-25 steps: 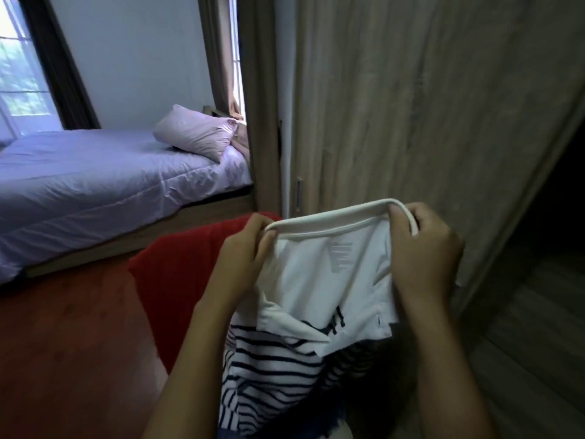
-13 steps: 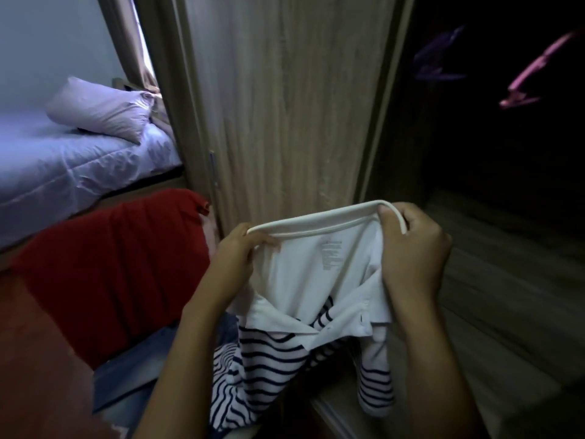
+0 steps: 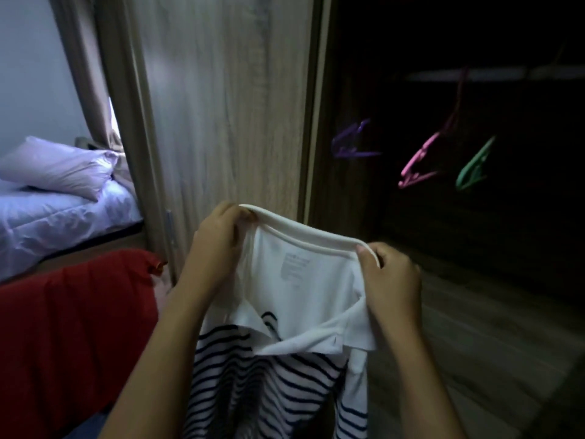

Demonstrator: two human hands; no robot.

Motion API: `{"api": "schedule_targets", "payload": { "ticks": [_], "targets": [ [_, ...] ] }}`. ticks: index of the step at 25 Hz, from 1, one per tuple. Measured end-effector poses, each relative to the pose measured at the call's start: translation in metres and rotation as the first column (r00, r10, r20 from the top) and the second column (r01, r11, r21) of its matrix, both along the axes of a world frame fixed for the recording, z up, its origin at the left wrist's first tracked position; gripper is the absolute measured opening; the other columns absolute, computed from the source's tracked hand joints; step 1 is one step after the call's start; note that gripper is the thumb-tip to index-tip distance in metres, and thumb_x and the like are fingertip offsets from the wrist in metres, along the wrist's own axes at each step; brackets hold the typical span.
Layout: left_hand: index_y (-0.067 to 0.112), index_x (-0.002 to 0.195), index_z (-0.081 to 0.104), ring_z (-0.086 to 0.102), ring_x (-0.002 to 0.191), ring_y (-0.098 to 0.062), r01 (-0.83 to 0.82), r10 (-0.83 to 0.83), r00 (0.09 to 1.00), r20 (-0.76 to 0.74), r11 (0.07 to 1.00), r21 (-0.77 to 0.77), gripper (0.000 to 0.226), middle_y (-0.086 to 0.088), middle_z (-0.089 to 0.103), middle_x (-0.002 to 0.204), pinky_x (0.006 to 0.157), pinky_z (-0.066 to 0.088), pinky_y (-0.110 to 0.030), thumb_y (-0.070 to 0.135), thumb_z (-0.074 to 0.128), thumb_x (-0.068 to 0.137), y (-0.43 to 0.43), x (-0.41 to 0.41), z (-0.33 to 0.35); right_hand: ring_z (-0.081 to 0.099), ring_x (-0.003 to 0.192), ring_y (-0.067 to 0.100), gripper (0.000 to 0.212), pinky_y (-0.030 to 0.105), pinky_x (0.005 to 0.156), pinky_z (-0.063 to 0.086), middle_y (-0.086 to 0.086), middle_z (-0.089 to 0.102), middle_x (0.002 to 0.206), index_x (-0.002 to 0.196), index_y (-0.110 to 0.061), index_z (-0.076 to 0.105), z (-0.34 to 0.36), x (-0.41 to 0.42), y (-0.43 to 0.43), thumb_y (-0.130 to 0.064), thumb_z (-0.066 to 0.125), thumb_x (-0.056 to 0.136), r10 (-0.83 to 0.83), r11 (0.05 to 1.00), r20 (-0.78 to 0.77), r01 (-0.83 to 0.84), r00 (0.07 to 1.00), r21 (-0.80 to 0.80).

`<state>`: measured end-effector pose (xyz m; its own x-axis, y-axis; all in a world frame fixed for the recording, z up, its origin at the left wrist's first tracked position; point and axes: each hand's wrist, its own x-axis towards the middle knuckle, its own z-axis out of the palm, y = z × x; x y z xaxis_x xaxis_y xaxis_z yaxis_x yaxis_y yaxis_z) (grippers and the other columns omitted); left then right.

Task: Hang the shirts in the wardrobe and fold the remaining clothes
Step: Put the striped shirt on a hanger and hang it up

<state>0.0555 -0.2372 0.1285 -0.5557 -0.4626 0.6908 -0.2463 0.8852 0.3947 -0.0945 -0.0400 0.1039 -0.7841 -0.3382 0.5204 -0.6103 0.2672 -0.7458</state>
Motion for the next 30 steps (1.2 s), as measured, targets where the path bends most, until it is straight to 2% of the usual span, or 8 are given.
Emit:
{"api": "schedule_targets", "payload": {
  "ticks": [4,8,11,13,16,20,26,30],
  "targets": [
    [0.009,0.098,0.068,0.062,0.094,-0.029,0.084,-0.082,0.996,0.034,0.994,-0.068,0.035,-0.011,0.065,0.104,0.08,0.047,-0.034,0.003,0.044,0.073,0.003,-0.03,0.049,0.059,0.072,0.029,0.021,0.03,0.058,0.034,0.011,0.063,0.071,0.072,-0.014,0.058,0.017,-0.021,-0.004,-0.016,0.052,0.092,-0.052,0.996,0.04,0.049,0.998,0.077],
    [0.008,0.099,0.068,0.061,0.097,-0.03,0.152,-0.149,0.988,0.048,0.985,-0.083,0.036,-0.013,0.064,0.104,0.082,0.04,-0.028,-0.01,0.048,0.076,-0.005,-0.061,0.091,0.06,0.101,0.023,0.03,0.022,0.075,0.041,0.008,0.064,0.112,0.113,-0.015,0.064,0.056,-0.032,-0.033,-0.004,0.046,0.092,-0.008,0.993,0.1,-0.004,0.995,0.114],
    [0.01,0.103,0.067,0.06,0.101,-0.027,0.196,-0.191,0.98,0.061,0.976,-0.091,0.034,-0.012,0.064,0.108,0.086,0.042,-0.028,-0.008,0.048,0.081,-0.009,-0.078,0.114,0.06,0.106,0.021,0.034,0.031,0.09,0.049,0.007,0.064,0.117,0.115,-0.017,0.064,0.091,-0.044,-0.061,-0.001,0.047,0.091,0.104,0.987,0.19,-0.077,0.976,-0.144],
    [0.01,0.105,0.066,0.059,0.1,-0.025,0.238,-0.228,0.969,0.091,0.965,-0.112,0.033,-0.01,0.063,0.108,0.081,0.038,-0.019,-0.007,0.048,0.084,-0.01,-0.086,0.128,0.061,0.101,0.018,0.03,0.034,0.086,0.053,0.006,0.064,0.114,0.115,-0.017,0.062,0.124,-0.059,-0.081,-0.005,0.048,0.093,0.221,0.905,0.279,-0.09,0.935,-0.416],
    [0.007,0.106,0.065,0.059,0.101,-0.024,0.272,-0.255,0.959,0.127,0.951,-0.145,0.029,-0.011,0.063,0.11,0.08,0.036,-0.018,-0.004,0.048,0.085,-0.016,-0.095,0.145,0.06,0.093,0.013,0.031,0.024,0.073,0.051,0.005,0.061,0.118,0.123,-0.016,0.056,0.17,-0.083,-0.113,-0.007,0.048,0.094,0.264,0.801,0.348,-0.004,0.9,-0.598],
    [0.01,0.107,0.065,0.059,0.102,-0.023,0.335,-0.312,0.937,0.154,0.929,-0.157,0.028,-0.011,0.063,0.111,0.084,0.04,-0.021,0.0,0.05,0.086,-0.018,-0.102,0.16,0.053,0.079,0.013,0.034,0.018,0.051,0.037,0.012,0.054,0.123,0.13,-0.006,0.047,0.205,-0.11,-0.138,-0.007,0.045,0.095,0.174,0.817,0.451,0.128,0.875,-0.563],
    [0.013,0.107,0.063,0.057,0.101,-0.018,0.38,-0.357,0.922,0.148,0.908,-0.176,0.025,-0.006,0.06,0.112,0.087,0.046,-0.027,0.003,0.05,0.089,-0.024,-0.101,0.165,0.053,0.086,0.021,0.031,0.028,0.073,0.043,0.014,0.056,0.111,0.125,0.001,0.046,0.219,-0.133,-0.163,-0.003,0.048,0.093,0.142,0.839,0.528,0.182,0.837,-0.513],
    [0.014,0.102,0.065,0.058,0.094,-0.016,0.417,-0.394,0.907,0.145,0.886,-0.204,0.025,-0.004,0.061,0.105,0.08,0.045,-0.021,0.0,0.05,0.087,-0.033,-0.103,0.167,0.057,0.072,0.019,0.034,0.027,0.052,0.045,0.014,0.056,0.1,0.123,0.002,0.047,0.226,-0.148,-0.172,0.003,0.047,0.089,0.201,0.786,0.529,0.187,0.824,-0.59]
  ]
}}
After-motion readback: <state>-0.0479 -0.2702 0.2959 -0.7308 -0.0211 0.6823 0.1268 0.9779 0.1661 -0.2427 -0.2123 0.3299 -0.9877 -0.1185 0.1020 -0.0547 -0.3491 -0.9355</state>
